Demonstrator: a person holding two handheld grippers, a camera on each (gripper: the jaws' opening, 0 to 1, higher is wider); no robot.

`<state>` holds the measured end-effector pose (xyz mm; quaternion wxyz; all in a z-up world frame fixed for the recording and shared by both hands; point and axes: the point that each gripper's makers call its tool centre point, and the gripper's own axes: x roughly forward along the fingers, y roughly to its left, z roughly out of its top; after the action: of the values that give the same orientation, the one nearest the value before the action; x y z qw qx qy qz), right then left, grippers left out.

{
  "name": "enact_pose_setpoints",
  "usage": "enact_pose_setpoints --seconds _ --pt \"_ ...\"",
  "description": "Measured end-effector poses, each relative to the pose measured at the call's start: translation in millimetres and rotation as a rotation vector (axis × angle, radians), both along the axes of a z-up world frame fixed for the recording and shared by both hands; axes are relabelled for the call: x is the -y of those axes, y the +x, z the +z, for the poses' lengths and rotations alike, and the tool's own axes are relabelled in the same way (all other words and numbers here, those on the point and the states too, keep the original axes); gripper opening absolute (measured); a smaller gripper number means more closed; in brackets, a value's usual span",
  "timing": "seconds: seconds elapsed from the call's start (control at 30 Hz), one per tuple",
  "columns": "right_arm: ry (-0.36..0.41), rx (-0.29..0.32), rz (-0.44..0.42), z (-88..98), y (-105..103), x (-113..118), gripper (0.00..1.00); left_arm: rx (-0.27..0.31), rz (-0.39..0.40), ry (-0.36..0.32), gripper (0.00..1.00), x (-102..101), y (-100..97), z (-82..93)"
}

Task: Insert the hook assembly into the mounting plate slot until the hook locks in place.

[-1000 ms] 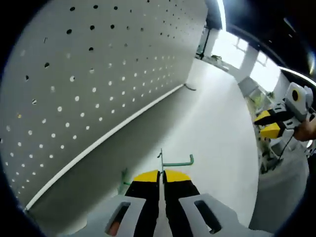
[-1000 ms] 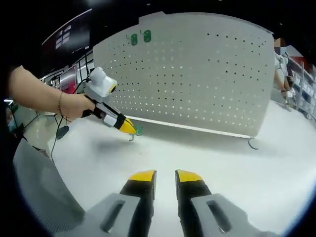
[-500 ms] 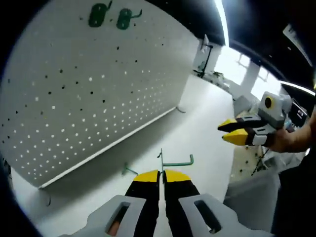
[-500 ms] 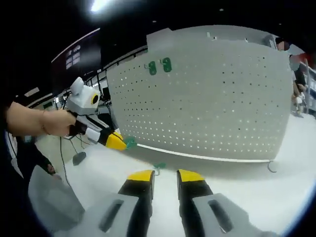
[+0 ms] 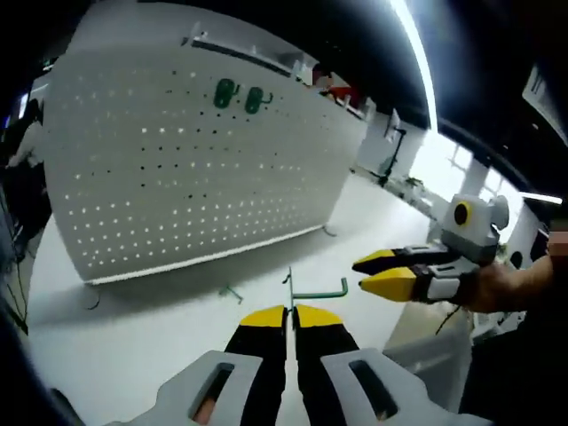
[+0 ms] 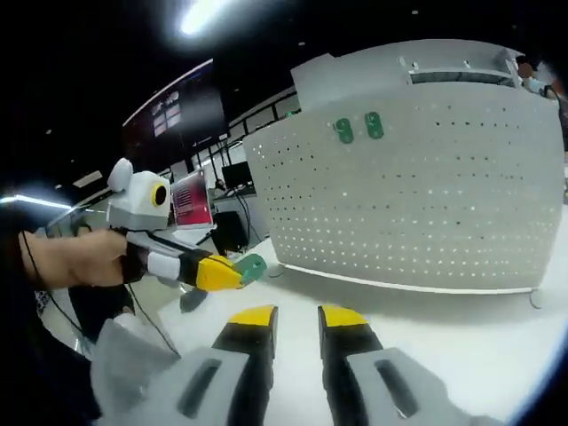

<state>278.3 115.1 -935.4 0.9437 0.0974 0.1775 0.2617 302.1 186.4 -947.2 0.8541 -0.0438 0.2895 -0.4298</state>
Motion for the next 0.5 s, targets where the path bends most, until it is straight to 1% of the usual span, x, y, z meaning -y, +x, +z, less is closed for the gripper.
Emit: enact_pose_setpoints --seconds 0.03,0.07,0.1,0.13,0.17,0.2,0.27,0.3,0.33,0.4,0.47,0.5 --pt "0.072 -0.029 -0.001 1.4 -2.3 -6.9 0.16 0.001 0.020 -0.005 0.01 -5.1 -2.9 -0.5" --pt "0.120 -0.047 0.000 3.1 -3.0 -11.4 0.16 0.004 0.031 -0.006 0.01 -7.7 -3.7 -0.6" --pt "0.148 -0.063 -0.006 3.6 -3.5 -13.8 0.16 0.012 0.048 -0.007 0.01 -12.0 -4.9 -1.1" --pt "0.151 -0.062 -0.008 4.0 -3.5 -14.3 0.16 0.013 0.060 -0.010 0.01 -14.3 -5.5 -1.1" --pt "0.175 -0.064 -0.009 6.3 -3.9 -17.5 0.16 0.013 0.080 -0.023 0.01 -17.7 -6.3 -0.3" --pt "0.176 -0.063 -0.002 7.4 -4.4 -19.4 0.16 0.016 0.092 -0.031 0.01 -19.6 -7.0 0.6" --pt "0.217 -0.076 0.006 11.8 -6.6 -26.3 0.16 0.029 0.116 -0.039 0.01 -24.8 -8.1 2.6" --pt "0.225 -0.072 0.007 14.0 -6.8 -27.8 0.16 0.036 0.131 -0.045 0.01 -27.3 -7.5 4.0" --pt "0.263 -0.082 0.010 17.4 -7.8 -31.8 0.16 0.047 0.153 -0.058 0.01 -30.7 -6.9 6.8" --pt "0.300 -0.093 0.020 21.5 -9.3 -36.9 0.16 0.062 0.182 -0.083 0.01 -35.2 -6.4 12.3" --pt "0.356 -0.113 0.018 25.5 -9.7 -41.8 0.16 0.078 0.187 -0.087 0.01 -37.1 -7.6 15.7" --pt "0.382 -0.121 0.017 27.0 -9.0 -43.5 0.16 0.097 0.191 -0.083 0.01 -38.1 -7.8 18.1"
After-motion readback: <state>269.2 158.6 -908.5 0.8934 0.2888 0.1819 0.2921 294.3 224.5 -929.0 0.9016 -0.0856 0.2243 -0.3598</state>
